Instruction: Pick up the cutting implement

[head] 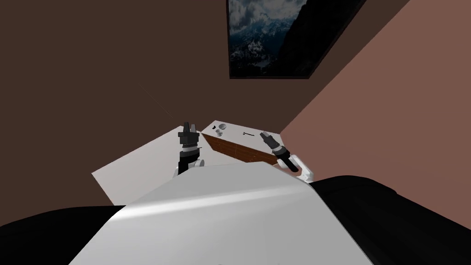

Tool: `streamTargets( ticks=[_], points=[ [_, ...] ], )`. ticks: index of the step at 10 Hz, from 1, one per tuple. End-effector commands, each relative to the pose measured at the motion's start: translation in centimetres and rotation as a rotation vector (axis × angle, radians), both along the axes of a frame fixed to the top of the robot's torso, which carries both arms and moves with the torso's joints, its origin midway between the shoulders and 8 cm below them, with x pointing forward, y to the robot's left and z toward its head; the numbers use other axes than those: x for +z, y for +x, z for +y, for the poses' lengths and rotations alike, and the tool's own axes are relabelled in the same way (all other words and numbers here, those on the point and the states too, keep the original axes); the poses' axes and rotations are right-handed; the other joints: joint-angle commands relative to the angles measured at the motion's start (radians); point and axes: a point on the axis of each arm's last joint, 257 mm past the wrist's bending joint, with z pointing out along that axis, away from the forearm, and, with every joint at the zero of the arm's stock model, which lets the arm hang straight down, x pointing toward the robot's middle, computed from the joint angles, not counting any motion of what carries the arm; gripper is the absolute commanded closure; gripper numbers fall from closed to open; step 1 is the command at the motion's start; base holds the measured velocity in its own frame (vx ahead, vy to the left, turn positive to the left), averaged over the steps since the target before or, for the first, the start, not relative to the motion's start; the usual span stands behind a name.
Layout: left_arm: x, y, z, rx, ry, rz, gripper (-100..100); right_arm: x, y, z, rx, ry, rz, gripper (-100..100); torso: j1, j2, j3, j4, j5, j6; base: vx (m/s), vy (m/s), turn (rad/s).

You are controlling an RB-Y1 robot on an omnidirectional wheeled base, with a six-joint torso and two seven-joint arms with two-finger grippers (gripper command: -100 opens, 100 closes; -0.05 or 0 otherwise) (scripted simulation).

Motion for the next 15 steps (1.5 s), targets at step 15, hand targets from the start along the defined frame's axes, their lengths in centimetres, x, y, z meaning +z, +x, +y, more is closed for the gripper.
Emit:
streamTargets(
  ticks=[15],
  points=[
    [0.0,0.0,0.0,0.0,0.0,0.0,0,-19.0,-5.2,-11.6,-0.031,-0.415,0.486,-100,0.002,-0.004,-0.002,-0.001,0.0,0.0,-0.005,-0.009,0.259]
  ],
)
